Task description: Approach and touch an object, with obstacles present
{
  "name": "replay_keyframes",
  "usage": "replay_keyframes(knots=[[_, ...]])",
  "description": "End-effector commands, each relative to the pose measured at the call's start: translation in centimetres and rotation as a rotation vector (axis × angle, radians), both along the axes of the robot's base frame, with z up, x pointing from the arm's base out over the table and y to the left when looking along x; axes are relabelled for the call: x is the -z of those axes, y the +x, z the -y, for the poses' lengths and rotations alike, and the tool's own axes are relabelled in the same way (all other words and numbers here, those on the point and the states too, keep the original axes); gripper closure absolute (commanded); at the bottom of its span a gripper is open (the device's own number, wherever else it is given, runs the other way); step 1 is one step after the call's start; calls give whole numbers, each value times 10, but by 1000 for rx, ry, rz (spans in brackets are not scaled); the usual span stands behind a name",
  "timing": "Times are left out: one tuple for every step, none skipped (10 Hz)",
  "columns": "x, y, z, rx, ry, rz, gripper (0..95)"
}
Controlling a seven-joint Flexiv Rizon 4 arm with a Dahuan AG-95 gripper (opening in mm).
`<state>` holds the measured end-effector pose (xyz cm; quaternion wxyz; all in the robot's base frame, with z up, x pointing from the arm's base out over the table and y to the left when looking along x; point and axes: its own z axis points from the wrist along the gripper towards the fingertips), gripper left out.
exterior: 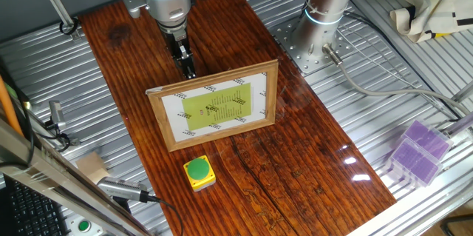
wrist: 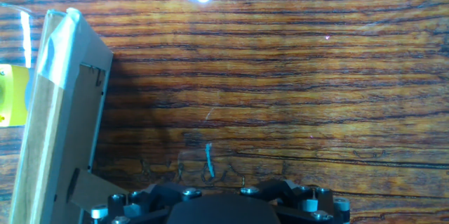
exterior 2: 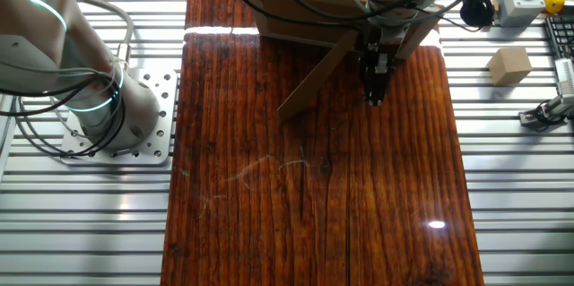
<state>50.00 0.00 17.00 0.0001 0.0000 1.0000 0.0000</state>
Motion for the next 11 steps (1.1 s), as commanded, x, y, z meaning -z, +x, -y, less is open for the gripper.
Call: replay_keyframes(knots=[[0,0,0,-221,39,17,950],[0,0,0,-222,39,16,950],[0,0,0,-222,39,16,950],[0,0,0,-225,38,16,950],[0,0,0,-232,33,16,950],[0,0,0,-233,33,16,950],[-1,0,0,-234,33,13,950],[-2,0,0,-232,33,12,950],[-2,0,0,-232,33,12,950],[-2,0,0,-230,33,11,950],[-2,0,0,-230,32,10,950]])
